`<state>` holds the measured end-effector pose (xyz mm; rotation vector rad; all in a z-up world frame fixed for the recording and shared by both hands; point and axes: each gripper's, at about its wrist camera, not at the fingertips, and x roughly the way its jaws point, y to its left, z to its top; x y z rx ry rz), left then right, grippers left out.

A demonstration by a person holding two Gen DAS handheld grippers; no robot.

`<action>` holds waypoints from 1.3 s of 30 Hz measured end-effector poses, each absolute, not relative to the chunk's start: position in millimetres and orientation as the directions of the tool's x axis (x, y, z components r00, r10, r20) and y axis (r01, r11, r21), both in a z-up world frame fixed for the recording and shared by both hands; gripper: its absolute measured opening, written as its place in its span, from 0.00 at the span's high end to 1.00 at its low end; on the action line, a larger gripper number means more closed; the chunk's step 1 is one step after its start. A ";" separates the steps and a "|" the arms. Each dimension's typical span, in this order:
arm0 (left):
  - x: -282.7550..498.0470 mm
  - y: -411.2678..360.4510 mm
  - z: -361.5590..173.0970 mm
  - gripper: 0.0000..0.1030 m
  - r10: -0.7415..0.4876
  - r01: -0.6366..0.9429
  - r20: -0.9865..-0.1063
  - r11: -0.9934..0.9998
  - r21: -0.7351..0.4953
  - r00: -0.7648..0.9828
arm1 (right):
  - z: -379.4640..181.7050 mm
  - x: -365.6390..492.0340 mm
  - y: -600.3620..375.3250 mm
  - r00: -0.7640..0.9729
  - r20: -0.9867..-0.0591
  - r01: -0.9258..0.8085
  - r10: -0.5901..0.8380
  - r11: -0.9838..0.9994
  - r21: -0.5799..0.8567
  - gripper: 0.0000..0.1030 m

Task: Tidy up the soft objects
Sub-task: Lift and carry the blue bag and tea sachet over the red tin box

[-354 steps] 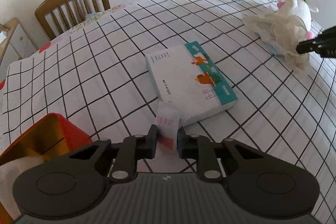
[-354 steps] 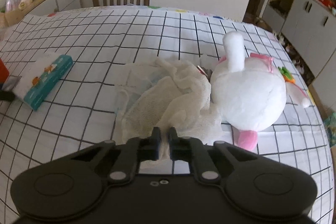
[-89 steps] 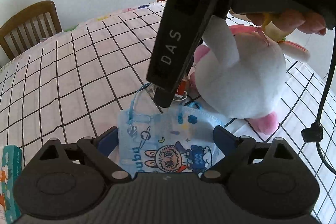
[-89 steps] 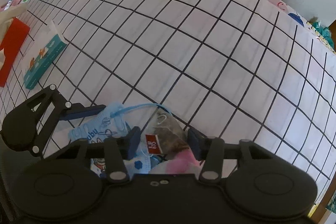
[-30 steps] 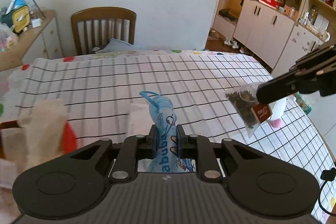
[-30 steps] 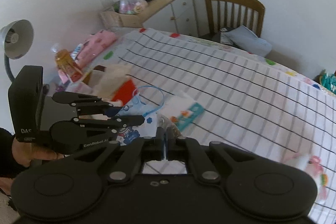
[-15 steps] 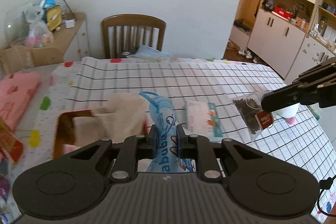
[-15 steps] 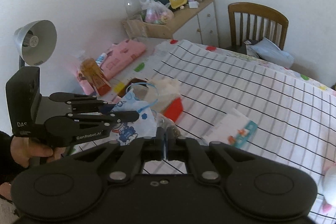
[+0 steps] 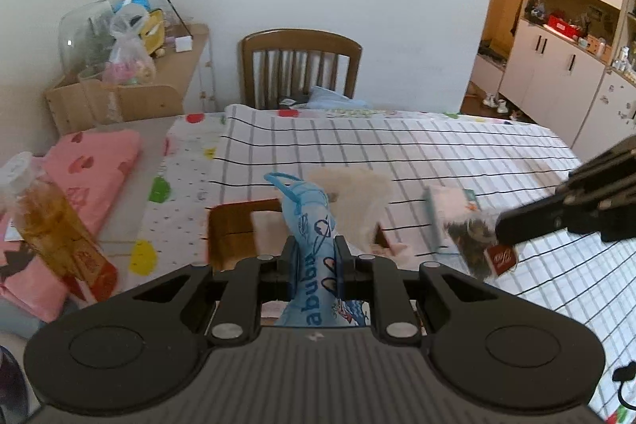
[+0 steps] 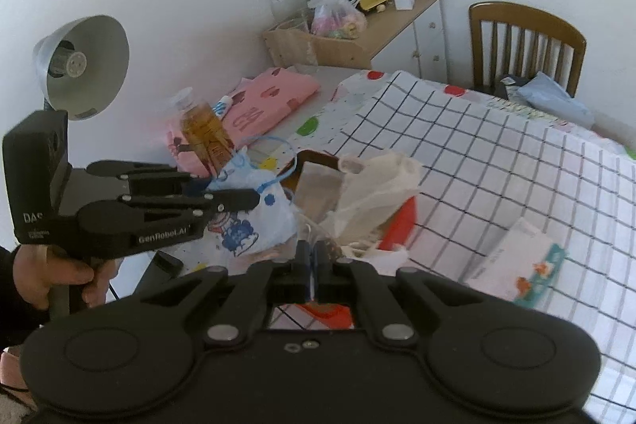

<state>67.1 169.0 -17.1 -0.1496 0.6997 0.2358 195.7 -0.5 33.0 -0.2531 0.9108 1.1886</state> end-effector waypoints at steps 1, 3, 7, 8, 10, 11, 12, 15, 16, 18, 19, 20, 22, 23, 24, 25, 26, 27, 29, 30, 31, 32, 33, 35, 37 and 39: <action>67.0 173.3 -17.8 0.84 0.168 -0.269 -0.653 0.962 -0.056 0.739 | 29.6 194.2 3.3 0.075 -0.722 -0.875 0.688 0.393 0.283 0.99; 68.6 180.7 -21.3 0.84 0.175 -0.272 -0.657 0.961 -0.048 0.733 | 22.0 192.4 12.3 0.070 -0.723 -0.874 0.687 0.392 0.287 0.99; 77.0 190.0 -36.9 0.83 0.203 -0.266 -0.675 0.964 0.010 0.710 | 8.3 187.6 28.4 0.080 -0.737 -0.880 0.671 0.395 0.264 0.99; 78.6 191.6 -41.0 0.83 0.202 -0.268 -0.681 0.963 0.009 0.704 | 3.6 186.9 32.7 0.080 -0.743 -0.879 0.665 0.398 0.261 0.99; 81.5 195.6 -47.2 0.83 0.194 -0.270 -0.687 0.963 -0.004 0.701 | -4.7 184.0 40.0 0.082 -0.754 -0.880 0.651 0.403 0.252 0.99; 83.8 196.3 -49.8 0.83 0.198 -0.272 -0.686 0.962 0.001 0.700 | -8.6 183.2 42.6 0.082 -0.759 -0.879 0.646 0.406 0.251 0.99; 85.5 197.6 -51.8 0.83 0.202 -0.275 -0.686 0.961 0.003 0.699 | -13.3 182.3 45.3 0.082 -0.763 -0.877 0.641 0.409 0.250 0.99; 92.4 200.9 -57.1 0.83 0.201 -0.284 -0.683 0.959 -0.009 0.702 | -25.0 180.2 49.1 0.090 -0.762 -0.878 0.641 0.413 0.243 0.99; 94.9 201.7 -58.6 0.83 0.202 -0.286 -0.682 0.958 -0.011 0.703 | -29.7 179.2 49.8 0.089 -0.763 -0.878 0.641 0.411 0.243 0.99; 98.9 201.8 -61.0 0.83 0.203 -0.289 -0.677 0.957 -0.016 0.707 | -38.5 179.2 51.8 0.089 -0.776 -0.875 0.625 0.421 0.239 0.99; 101.5 201.8 -62.6 0.83 0.204 -0.291 -0.675 0.957 -0.017 0.709 | -42.8 179.0 52.1 0.087 -0.779 -0.874 0.620 0.423 0.240 0.99; 103.9 202.1 -64.0 0.83 0.204 -0.292 -0.674 0.956 -0.018 0.710 | -46.2 179.2 53.0 0.086 -0.782 -0.873 0.618 0.425 0.239 0.99; 109.2 203.0 -68.4 0.83 0.205 -0.299 -0.677 0.954 -0.023 0.707 | -52.8 179.1 54.2 0.093 -0.788 -0.869 0.608 0.436 0.234 0.99; 111.3 203.6 -70.7 0.83 0.205 -0.301 -0.678 0.953 -0.025 0.706 | -55.6 179.4 54.4 0.091 -0.790 -0.866 0.606 0.440 0.238 0.99; 113.4 204.0 -73.5 0.83 0.205 -0.303 -0.681 0.953 -0.026 0.703 | -58.3 179.6 54.4 0.089 -0.791 -0.863 0.605 0.443 0.242 0.99; 115.1 204.4 -76.4 0.83 0.206 -0.303 -0.683 0.953 -0.024 0.701 | -60.2 179.4 54.4 0.091 -0.792 -0.862 0.604 0.445 0.241 0.99; 117.0 205.4 -78.9 0.83 0.208 -0.304 -0.684 0.952 -0.021 0.699 | -62.1 179.4 54.6 0.094 -0.793 -0.862 0.602 0.448 0.237 0.99; 118.7 206.1 -81.5 0.83 0.210 -0.307 -0.688 0.951 -0.020 0.695 | -63.8 179.4 55.3 0.096 -0.794 -0.863 0.600 0.448 0.234 0.99; 120.5 208.2 -86.6 0.83 0.210 -0.316 -0.693 0.949 -0.027 0.690 | -67.1 179.9 57.0 0.108 -0.797 -0.864 0.594 0.453 0.220 0.99; 121.2 208.9 -89.3 0.83 0.210 -0.319 -0.697 0.947 -0.028 0.686 | -68.9 180.9 57.7 0.109 -0.798 -0.862 0.593 0.456 0.222 0.99; 122.1 209.1 -91.6 0.83 0.211 -0.320 -0.701 0.947 -0.026 0.681 | -70.3 181.8 57.9 0.105 -0.798 -0.859 0.593 0.458 0.227 0.99; 123.0 208.9 -94.0 0.83 0.212 -0.319 -0.705 0.947 -0.021 0.676 | -71.7 182.1 57.8 0.104 -0.799 -0.857 0.593 0.460 0.230 0.99; 123.6 208.6 -96.1 0.83 0.212 -0.319 -0.710 0.948 -0.018 0.672 | -72.7 182.4 57.5 0.103 -0.799 -0.856 0.593 0.462 0.232 0.99; 124.7 209.3 -99.7 0.83 0.199 -0.316 -0.720 0.948 -0.029 0.665 | -74.5 182.7 57.6 0.097 -0.800 -0.855 0.593 0.461 0.238 0.99; 125.6 211.4 -102.4 0.83 0.185 -0.318 -0.730 0.947 -0.046 0.658 | -75.0 181.7 57.7 0.094 -0.801 -0.856 0.591 0.459 0.238 0.99; 126.3 213.5 -104.1 0.83 0.178 -0.323 -0.738 0.945 -0.058 0.651 | -75.4 181.4 58.1 0.089 -0.801 -0.859 0.591 0.454 0.239 0.98</action>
